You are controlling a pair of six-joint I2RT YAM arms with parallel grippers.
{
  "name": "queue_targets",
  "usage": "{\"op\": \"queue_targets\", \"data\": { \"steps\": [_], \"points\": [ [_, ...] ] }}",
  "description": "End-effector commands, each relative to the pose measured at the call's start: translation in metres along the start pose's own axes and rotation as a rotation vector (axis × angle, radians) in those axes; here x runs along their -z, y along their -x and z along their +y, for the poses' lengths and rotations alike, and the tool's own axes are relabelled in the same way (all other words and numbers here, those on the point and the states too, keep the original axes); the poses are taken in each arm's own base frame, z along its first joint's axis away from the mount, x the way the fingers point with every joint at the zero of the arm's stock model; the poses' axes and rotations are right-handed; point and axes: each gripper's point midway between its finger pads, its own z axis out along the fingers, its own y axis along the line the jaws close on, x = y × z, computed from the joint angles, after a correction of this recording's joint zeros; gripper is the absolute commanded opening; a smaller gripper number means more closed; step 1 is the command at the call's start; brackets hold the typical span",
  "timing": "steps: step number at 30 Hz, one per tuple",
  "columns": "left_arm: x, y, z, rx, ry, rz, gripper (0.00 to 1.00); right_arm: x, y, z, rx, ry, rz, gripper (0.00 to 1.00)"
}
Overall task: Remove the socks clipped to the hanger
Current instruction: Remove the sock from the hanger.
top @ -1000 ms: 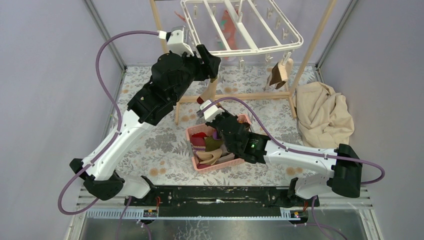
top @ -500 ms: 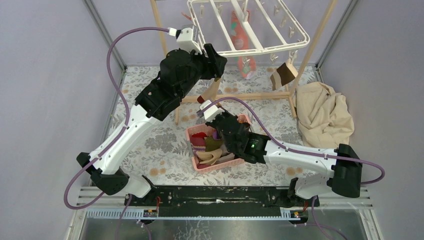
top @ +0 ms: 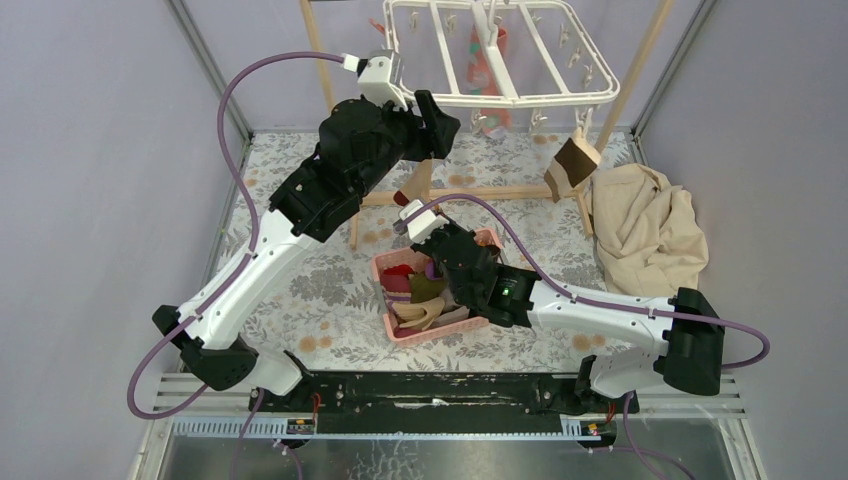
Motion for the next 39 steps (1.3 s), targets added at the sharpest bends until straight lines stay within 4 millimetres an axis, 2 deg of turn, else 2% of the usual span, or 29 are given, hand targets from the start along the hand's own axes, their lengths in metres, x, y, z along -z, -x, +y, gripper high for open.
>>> {"op": "queue_targets", "data": {
  "steps": [1,16,30,37,38,39],
  "points": [
    [0.009,0.023,-0.016,-0.023,-0.069,-0.065,0.74,0.004,0.020,-0.014,-0.063,-0.038,-0.057,0.00],
    [-0.003,0.026,-0.011,-0.065,-0.004,-0.091,0.68,0.004,0.019,-0.012,-0.075,-0.032,-0.052,0.00],
    [-0.007,0.025,-0.004,-0.071,0.042,-0.094,0.54,0.007,0.015,-0.013,-0.081,-0.033,-0.050,0.00],
    [-0.005,0.031,-0.004,-0.079,0.049,-0.104,0.36,0.008,0.011,-0.013,-0.084,-0.032,-0.045,0.00],
    [-0.005,0.032,-0.004,-0.080,0.050,-0.103,0.32,0.009,0.011,-0.013,-0.085,-0.031,-0.046,0.00],
    [-0.005,0.032,-0.003,-0.082,0.053,-0.101,0.23,0.009,0.010,-0.014,-0.087,-0.032,-0.045,0.00]
  ]
}}
